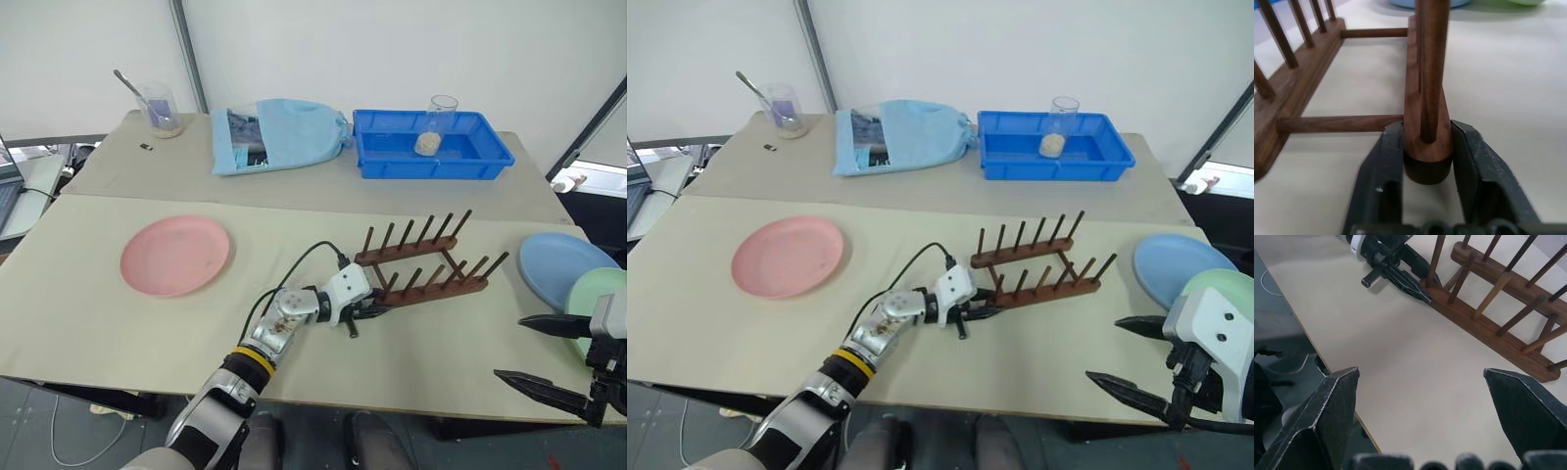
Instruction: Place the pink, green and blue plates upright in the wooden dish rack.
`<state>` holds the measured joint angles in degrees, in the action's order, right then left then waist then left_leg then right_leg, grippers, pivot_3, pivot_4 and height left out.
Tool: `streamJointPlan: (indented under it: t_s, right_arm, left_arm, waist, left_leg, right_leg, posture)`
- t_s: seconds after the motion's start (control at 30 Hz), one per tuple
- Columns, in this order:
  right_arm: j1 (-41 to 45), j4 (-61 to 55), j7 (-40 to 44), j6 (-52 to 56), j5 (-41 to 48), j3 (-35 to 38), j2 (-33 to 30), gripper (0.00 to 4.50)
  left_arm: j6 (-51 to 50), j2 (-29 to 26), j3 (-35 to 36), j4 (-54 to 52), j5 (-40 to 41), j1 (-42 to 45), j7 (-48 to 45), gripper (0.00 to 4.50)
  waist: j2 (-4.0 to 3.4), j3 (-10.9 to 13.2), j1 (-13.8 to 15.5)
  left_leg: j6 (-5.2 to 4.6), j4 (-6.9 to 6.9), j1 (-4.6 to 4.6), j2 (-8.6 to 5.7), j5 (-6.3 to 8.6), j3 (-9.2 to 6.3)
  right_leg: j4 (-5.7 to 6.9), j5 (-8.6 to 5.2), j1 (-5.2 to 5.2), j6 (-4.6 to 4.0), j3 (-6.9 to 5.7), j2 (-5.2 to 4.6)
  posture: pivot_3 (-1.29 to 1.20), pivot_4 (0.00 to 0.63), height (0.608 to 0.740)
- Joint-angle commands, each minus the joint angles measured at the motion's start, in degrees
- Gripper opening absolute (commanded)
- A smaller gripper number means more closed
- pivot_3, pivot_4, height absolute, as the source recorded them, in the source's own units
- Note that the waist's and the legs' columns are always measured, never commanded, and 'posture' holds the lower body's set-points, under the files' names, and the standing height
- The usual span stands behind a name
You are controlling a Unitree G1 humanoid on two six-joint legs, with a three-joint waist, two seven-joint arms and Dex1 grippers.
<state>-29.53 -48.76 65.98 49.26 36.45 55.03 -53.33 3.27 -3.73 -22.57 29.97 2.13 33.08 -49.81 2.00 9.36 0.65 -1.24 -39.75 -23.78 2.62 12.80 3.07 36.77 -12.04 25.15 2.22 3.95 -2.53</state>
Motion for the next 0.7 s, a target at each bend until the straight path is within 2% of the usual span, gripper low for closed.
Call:
streamJointPlan:
  t_s: [0.03,0.17,0.43,0.5,0.53,0.67,0.7]
  right_arm:
    - [-1.61,-1.33,0.19,-0.52,0.78,3.14,0.61,4.50]
    - [-5.38,-1.72,1.91,-1.47,0.30,4.93,1.39,4.50]
    - [-8.81,-2.38,0.77,-5.94,-2.65,1.42,3.19,4.50]
    - [-8.89,-2.01,0.58,-6.66,-3.05,0.74,3.28,4.50]
    - [-8.97,-1.78,0.62,-7.00,-3.21,0.60,3.30,4.50]
    - [-8.55,-0.56,-0.58,-7.32,-4.85,-1.89,2.13,4.50]
    - [-8.32,-0.39,-1.23,-7.26,-5.57,-2.85,1.71,4.50]
  left_arm:
    - [2.06,-2.36,-1.52,-1.98,0.71,-0.01,-7.81,0.86]
    - [3.37,-4.09,-1.79,-1.64,1.76,1.06,-14.27,0.86]
    - [8.52,-3.10,0.03,8.42,-0.30,6.33,-12.96,0.86]
    - [8.59,-3.46,0.37,8.49,0.06,6.14,-14.20,1.89]
    - [8.46,-3.52,0.55,8.43,0.21,6.03,-14.60,2.23]
    - [9.64,-5.66,1.18,6.68,-0.32,5.29,-14.96,4.14]
    - [9.53,-6.60,1.50,5.35,0.06,4.83,-15.49,4.46]
  waist:
    - [-0.01,0.00,-0.16]
    - [-0.01,-0.01,-0.13]
    - [0.01,0.01,-0.11]
    - [0.01,0.01,-0.28]
    - [0.00,0.00,-0.31]
    - [0.00,0.00,-0.51]
    - [0.00,0.00,-0.72]
  left_leg:
    - [0.00,0.01,0.01,0.01,0.00,0.00]
    - [0.00,0.02,0.00,0.04,0.00,-0.02]
    - [0.00,-0.05,-0.12,-0.01,0.00,-0.07]
    - [-0.01,-0.04,-0.13,0.00,0.01,-0.07]
    - [-0.01,-0.02,-0.13,0.01,0.01,-0.07]
    - [-0.01,0.00,-0.10,0.02,0.01,-0.08]
    - [-0.01,0.00,-0.10,0.02,0.01,-0.08]
  right_leg:
    - [0.00,0.00,0.00,0.00,0.00,0.01]
    - [0.00,-0.02,0.02,-0.02,-0.02,0.04]
    - [-0.14,0.00,0.00,0.03,-0.02,0.00]
    - [-0.13,0.00,0.01,0.04,-0.02,0.01]
    - [-0.13,-0.01,0.03,0.03,-0.02,0.02]
    - [-0.10,-0.01,0.03,0.02,-0.02,0.04]
    - [-0.10,-0.01,0.03,0.02,-0.03,0.03]
  posture:
    - [0.00,0.150,0.696]
    - [0.00,0.150,0.696]
    - [0.00,0.150,0.696]
    - [0.00,0.150,0.696]
    - [0.00,0.150,0.696]
    - [0.00,0.150,0.696]
    - [0.00,0.150,0.696]
